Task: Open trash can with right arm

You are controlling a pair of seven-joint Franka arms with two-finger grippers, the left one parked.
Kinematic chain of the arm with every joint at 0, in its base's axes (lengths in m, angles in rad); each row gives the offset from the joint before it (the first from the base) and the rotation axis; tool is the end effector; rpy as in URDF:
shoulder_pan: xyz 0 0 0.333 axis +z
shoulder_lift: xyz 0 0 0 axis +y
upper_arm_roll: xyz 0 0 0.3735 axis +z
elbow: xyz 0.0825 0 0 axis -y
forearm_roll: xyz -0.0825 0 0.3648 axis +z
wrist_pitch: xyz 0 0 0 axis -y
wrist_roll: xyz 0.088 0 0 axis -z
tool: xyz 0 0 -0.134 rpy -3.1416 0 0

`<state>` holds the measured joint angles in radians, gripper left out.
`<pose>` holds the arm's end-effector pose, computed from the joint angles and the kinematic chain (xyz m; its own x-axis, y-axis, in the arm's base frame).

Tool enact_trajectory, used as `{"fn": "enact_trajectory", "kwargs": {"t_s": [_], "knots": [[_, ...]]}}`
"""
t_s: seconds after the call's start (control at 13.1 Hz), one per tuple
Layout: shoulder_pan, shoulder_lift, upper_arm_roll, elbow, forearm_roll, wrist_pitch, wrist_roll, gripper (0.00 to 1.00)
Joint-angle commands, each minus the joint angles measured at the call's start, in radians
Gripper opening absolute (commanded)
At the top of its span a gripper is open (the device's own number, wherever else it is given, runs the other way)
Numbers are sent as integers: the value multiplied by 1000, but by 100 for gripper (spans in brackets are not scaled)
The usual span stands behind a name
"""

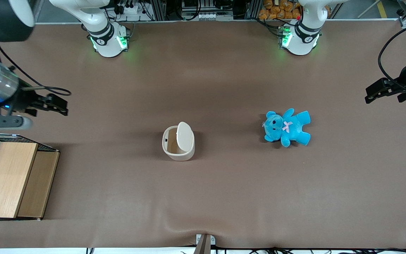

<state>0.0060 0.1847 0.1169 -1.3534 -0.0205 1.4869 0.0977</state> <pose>0.5891 0.0620 0.6417 0.9985 0.0224 -0.0498 0.0227 -0.9997 0.0040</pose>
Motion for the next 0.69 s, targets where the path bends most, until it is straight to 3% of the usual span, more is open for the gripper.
{"fn": "enact_trajectory", "kwargs": {"t_s": [0.0,0.61], "knots": [[-49,-54,15,-24,14,-25,-36,100],[-95,-133,15,-82,28,-43,-87,100]]}}
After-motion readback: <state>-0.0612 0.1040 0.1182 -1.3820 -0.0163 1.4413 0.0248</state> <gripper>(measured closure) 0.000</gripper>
